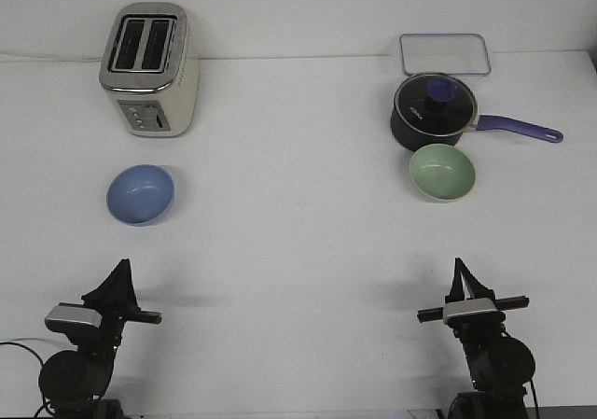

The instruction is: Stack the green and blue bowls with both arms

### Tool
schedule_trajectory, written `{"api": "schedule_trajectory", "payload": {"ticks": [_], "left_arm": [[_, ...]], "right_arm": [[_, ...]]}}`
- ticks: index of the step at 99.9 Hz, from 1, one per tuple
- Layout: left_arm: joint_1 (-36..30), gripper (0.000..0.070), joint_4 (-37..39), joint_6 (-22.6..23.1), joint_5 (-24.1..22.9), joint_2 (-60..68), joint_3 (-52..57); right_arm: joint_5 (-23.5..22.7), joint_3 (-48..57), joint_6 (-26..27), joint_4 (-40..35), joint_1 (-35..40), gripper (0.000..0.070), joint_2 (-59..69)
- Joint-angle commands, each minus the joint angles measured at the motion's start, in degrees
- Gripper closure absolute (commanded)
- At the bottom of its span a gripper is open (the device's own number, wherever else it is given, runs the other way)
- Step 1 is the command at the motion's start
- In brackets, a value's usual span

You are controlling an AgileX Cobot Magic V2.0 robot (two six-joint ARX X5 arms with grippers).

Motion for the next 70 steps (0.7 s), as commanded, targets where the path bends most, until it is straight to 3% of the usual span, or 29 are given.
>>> {"api": "schedule_trajectory", "payload": {"ticks": [1,13,25,36,56,70], "left_arm": [[0.02,0.0688,0.59,0.28,-0.09,0.02,-1.09],[0.02,0.0688,0.59,0.28,-0.11,0.02,-1.09],[0.02,0.0688,0.59,0.28,-0.11,0.02,-1.09],[0.02,0.0688,0.59,0.31,-0.09,0.02,-1.09],[0.02,0.0688,0.59,0.28,-0.11,0.02,-1.09],[0.02,0.0688,0.59,0.28,-0.11,0.02,-1.09]], "right_arm": [[0.02,-0.11,-0.28,0.59,-0.02,0.0700,0.00],[-0.85,-0.11,2.91,2.67,0.00,0.0700,0.00],[-1.14,-0.11,14.75,3.26,0.00,0.0700,0.00],[1.38,0.26,26.49,3.52,-0.02,0.0700,-0.02],[4.46,9.57,32.06,-3.89,-0.02,0.0700,3.54],[7.45,22.01,32.39,-12.26,-0.09,0.0700,13.75]]}}
